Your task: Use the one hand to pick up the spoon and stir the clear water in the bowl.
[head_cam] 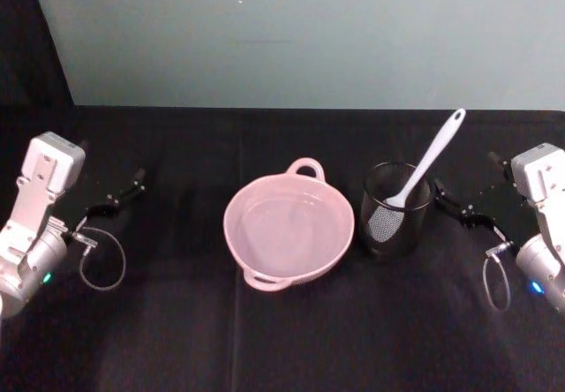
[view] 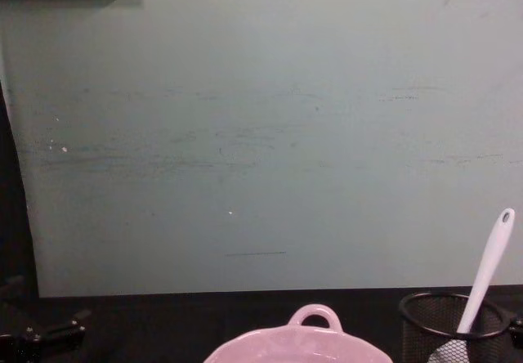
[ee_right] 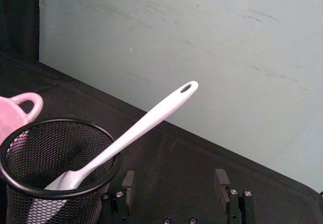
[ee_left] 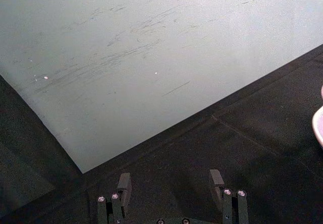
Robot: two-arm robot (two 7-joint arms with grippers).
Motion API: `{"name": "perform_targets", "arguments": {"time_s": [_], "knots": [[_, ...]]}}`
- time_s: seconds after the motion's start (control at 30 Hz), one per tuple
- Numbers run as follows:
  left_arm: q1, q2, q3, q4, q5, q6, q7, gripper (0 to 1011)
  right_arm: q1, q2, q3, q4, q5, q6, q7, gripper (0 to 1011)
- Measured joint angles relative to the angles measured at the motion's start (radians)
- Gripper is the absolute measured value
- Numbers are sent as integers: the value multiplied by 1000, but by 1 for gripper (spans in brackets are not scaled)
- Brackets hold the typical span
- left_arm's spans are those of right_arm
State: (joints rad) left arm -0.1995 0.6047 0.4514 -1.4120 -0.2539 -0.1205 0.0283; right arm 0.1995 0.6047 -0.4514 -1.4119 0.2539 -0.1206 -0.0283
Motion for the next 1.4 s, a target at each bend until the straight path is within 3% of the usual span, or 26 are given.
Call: {"name": "perform_targets", "arguments": {"time_s": [1.17,1.4], "knots": [[0,0,0,0,0,0,0,1011,0,0,0,0,0,0,0,1002],[0,0,0,0,0,0,0,1011,-74,22,47,-66,2,-19,-15,1002]]}}
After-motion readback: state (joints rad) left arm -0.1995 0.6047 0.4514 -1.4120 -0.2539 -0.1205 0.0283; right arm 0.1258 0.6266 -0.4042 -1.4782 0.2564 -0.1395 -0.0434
